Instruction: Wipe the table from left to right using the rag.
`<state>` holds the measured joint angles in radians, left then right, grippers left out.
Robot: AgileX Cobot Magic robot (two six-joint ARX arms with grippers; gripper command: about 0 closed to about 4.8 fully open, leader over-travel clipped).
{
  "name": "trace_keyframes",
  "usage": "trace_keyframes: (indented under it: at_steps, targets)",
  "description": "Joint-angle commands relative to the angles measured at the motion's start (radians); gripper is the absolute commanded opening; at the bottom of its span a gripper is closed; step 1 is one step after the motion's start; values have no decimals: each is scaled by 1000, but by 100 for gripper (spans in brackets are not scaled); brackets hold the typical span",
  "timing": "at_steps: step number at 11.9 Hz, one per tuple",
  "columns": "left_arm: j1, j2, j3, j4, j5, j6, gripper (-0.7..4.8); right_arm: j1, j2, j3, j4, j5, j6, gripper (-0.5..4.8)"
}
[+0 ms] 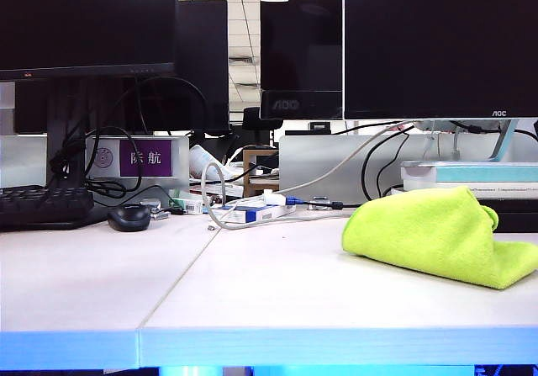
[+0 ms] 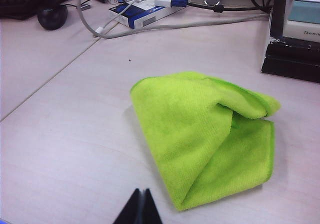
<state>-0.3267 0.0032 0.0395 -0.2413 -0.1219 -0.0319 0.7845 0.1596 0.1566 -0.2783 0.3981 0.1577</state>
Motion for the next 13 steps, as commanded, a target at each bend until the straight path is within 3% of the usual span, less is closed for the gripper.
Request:
trace_keyframes:
  at_steps: [1, 5, 6, 7, 8, 13]
  targets:
    - [0, 3, -31, 80, -18, -10, -6, 1, -2, 3, 12, 0, 3, -5]
    - [45, -1, -31, 60, 34, -2, -6, 2, -3, 3, 12, 0, 3, -5]
    - [150, -1, -31, 56, 82, -2, -6, 2, -3, 3, 12, 3, 3, -5]
    - [357, -3, -31, 56, 121, 67, -6, 2, -3, 3, 13, 0, 3, -5]
    - [385, -3, -31, 56, 138, 136, -6, 2, -3, 3, 13, 0, 3, -5]
    - [384, -3, -31, 58, 74, 129, -2, 2, -3, 3, 13, 0, 3, -5]
